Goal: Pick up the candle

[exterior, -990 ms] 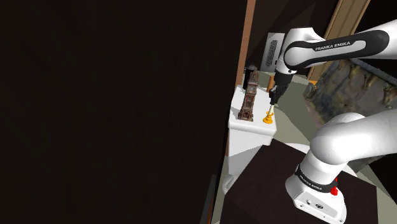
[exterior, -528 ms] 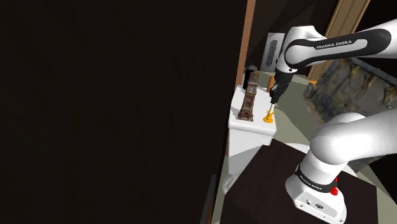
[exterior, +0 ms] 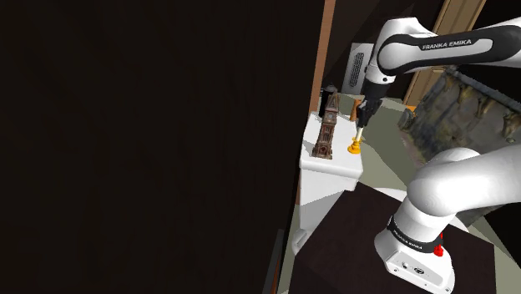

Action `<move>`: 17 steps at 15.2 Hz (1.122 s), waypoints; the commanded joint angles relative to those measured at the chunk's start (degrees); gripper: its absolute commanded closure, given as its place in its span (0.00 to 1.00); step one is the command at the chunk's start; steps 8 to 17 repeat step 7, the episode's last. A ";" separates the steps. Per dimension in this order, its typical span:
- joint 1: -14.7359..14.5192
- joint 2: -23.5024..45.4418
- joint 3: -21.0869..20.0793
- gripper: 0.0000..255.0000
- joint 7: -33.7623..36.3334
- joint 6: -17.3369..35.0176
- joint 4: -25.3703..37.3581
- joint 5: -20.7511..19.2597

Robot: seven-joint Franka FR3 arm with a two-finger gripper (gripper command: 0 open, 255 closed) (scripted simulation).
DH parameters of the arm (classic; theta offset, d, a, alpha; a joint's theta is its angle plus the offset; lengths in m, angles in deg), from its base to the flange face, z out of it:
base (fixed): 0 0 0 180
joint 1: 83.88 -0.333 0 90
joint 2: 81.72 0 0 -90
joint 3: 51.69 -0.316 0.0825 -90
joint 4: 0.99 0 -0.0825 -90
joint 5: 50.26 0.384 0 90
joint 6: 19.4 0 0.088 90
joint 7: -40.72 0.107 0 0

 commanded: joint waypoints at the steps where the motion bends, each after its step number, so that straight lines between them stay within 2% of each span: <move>1: -0.10 -0.27 -0.35 1.00 -0.09 -1.89 1.61 0.31; 5: -0.36 -0.36 -0.98 1.00 -0.16 -4.95 4.59 0.90; 17: -0.37 -0.36 -1.00 1.00 -0.16 -5.07 4.70 0.92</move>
